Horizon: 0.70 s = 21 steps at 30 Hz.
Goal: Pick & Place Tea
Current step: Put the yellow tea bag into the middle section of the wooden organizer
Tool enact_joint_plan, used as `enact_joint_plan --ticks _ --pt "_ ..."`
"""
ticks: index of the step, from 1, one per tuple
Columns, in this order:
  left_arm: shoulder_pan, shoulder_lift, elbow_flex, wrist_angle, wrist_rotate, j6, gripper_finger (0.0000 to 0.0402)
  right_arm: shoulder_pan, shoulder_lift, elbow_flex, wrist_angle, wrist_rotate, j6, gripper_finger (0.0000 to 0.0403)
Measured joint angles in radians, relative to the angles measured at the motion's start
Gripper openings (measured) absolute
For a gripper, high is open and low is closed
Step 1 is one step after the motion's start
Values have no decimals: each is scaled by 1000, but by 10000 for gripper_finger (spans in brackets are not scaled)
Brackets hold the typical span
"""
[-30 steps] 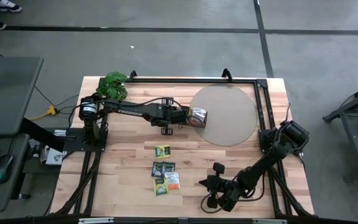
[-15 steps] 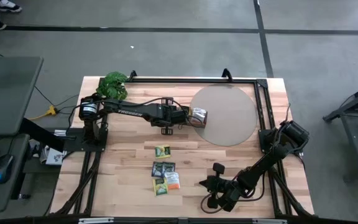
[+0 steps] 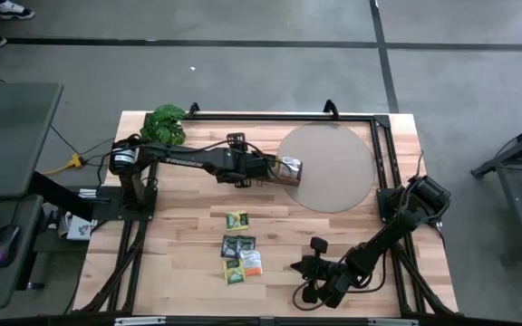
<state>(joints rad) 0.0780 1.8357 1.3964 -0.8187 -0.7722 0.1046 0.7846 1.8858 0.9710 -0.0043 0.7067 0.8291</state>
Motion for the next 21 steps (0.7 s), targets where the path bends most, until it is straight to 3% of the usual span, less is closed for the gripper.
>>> enact_joint_plan --ticks 8,14,21 --pt "-53 -103 -57 -93 94 -280 180 -17 0 0 -8 -1 -32 0" --pt "-171 -188 -212 -91 82 -493 142 -76 0 0 35 -46 -142 0" --pt "-316 -285 -415 -13 100 -816 120 -184 0 0 211 -156 -357 0"
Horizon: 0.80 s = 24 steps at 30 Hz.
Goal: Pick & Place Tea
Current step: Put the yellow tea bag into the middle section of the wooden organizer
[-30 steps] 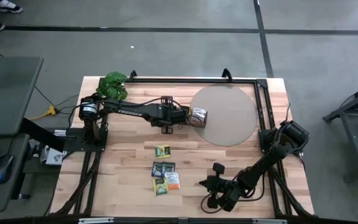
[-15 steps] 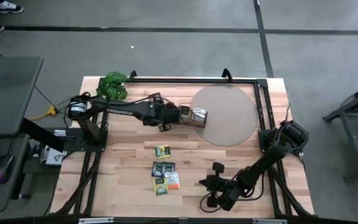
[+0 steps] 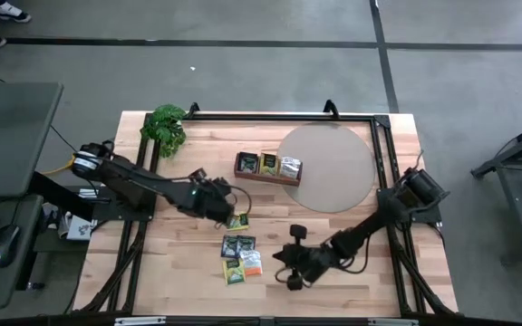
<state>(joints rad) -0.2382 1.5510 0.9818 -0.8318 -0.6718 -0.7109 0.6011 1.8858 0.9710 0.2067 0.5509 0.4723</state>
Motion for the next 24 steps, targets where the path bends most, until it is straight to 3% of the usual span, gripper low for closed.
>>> enact_joint_plan --ticks 5,12,24 --pt "-53 -5 -58 123 13 -115 97 -92 0 0 39 -56 -84 0" --pt "-50 -3 -97 230 64 -244 9 -204 0 0 37 -120 -15 0" --pt "-71 51 -97 261 139 -207 1 -250 0 0 33 -202 -62 0"
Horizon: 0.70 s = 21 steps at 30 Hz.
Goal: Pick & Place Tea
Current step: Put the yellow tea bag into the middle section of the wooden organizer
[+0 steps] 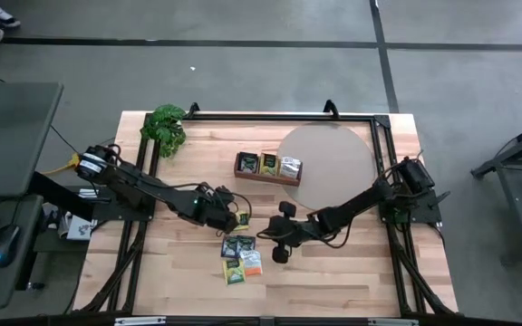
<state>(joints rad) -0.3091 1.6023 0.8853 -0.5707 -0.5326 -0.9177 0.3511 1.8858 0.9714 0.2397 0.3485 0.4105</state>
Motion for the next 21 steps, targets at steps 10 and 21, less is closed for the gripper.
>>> enact_joint_plan --ticks 10,21 --pt "-21 -40 -181 382 -23 106 0 16 0 0 -34 -1 0 0" --pt "-123 -113 -459 850 -24 189 0 29 0 0 -34 23 0 0"
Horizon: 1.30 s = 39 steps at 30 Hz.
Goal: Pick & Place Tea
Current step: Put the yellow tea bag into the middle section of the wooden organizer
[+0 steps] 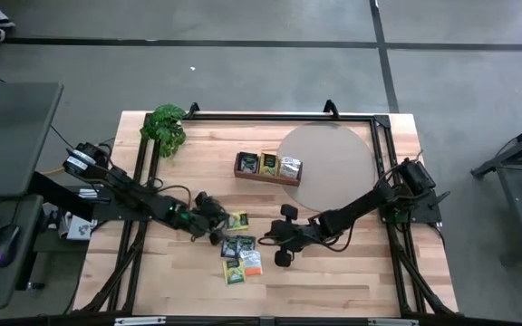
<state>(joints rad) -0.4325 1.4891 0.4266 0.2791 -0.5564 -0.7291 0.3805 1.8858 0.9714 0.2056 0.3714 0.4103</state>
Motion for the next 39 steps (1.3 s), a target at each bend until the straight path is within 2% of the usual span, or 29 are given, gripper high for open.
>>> enact_joint_plan --ticks 3,14,26,30,34,39 --pt "-2 -2 -23 72 10 3 0 0 0 0 2 4 1 0" --pt "-2 2 -33 94 51 26 0 0 0 0 2 27 18 0" --pt "-1 148 -29 214 56 -14 0 0 0 0 2 41 38 0" --pt "-2 198 -27 220 32 -63 0 -1 0 0 2 49 108 1" --pt "-1 223 -27 224 18 -86 0 -24 0 0 4 79 283 11" --pt "-1 237 -27 234 16 -85 0 -91 0 0 16 -50 351 52"
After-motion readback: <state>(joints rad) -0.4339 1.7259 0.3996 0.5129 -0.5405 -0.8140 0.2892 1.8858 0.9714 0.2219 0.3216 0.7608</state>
